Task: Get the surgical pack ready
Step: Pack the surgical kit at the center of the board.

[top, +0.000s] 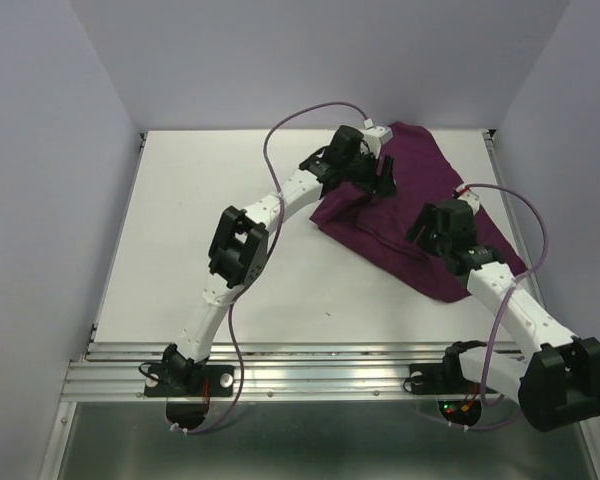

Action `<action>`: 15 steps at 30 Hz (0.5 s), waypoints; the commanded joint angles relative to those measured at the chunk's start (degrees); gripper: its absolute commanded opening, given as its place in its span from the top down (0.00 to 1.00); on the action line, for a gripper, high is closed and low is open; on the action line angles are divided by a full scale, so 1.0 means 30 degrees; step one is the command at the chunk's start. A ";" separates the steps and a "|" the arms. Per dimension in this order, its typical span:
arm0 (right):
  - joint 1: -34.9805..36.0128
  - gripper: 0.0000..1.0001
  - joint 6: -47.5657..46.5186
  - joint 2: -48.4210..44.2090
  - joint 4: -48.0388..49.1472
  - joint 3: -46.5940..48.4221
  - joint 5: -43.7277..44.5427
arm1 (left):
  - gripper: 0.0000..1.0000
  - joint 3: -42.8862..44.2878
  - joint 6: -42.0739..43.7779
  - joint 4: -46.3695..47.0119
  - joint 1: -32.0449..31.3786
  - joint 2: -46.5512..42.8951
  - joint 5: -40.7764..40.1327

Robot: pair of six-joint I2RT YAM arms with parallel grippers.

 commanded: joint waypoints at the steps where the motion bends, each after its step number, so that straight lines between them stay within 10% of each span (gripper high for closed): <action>1: 0.0421 0.30 -0.1430 -0.0908 0.1253 0.0407 -0.3431 | 0.23 0.1450 0.0010 0.0688 0.0495 -0.3352 -0.0223; 9: 0.2409 0.40 -0.1812 0.0258 0.1576 0.0464 -0.4780 | 0.26 -0.1970 0.0183 -0.0072 0.1903 -0.7363 -0.3851; 13: 0.3730 0.64 -0.1870 0.1780 0.2161 0.0815 -0.5189 | 1.00 -0.8049 0.0450 0.0974 0.1990 -1.0379 -0.5143; 15: 0.3966 0.73 -0.1842 0.2802 0.2337 0.0991 -0.5131 | 1.00 -0.9616 0.0273 0.1098 0.1990 -1.1521 -0.4621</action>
